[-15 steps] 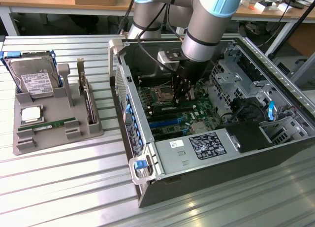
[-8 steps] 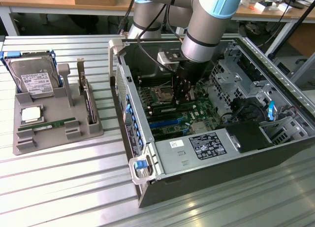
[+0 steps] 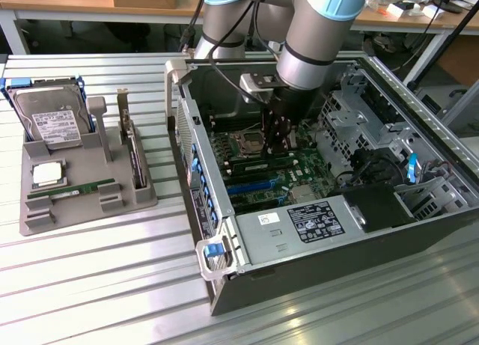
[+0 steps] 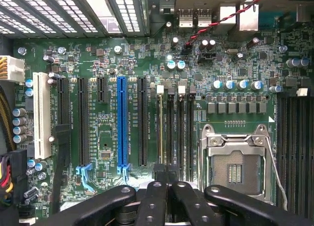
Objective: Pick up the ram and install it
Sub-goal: 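Insert the ram into the slot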
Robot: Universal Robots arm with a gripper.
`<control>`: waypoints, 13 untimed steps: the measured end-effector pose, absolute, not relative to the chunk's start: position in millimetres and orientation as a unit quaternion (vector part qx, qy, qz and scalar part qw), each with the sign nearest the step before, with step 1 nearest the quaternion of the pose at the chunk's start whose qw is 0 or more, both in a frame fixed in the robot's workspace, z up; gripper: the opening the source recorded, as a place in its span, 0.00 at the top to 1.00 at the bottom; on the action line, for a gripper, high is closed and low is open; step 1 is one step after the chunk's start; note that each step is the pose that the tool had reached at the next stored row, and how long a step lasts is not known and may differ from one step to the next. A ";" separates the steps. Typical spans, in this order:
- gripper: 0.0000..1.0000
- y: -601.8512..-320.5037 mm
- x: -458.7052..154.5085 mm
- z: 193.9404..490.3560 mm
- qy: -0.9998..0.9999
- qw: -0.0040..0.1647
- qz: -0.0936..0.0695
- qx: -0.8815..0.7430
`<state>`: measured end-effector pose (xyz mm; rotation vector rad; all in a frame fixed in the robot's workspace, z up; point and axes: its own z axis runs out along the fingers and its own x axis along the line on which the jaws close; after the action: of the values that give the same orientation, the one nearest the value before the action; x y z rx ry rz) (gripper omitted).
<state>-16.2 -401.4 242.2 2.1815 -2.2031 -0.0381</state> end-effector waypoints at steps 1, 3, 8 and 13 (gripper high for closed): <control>0.89 -401.4 -16.2 242.1 -0.710 0.020 -0.012 0.703; 0.89 -401.3 -15.0 242.1 -0.710 0.021 -0.011 0.703; 0.89 -401.4 -4.4 242.2 -0.710 0.025 -0.008 0.703; 0.89 -401.4 4.8 242.1 -0.711 0.028 -0.005 0.703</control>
<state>4.8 -401.4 242.1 2.1707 -2.1935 -0.0166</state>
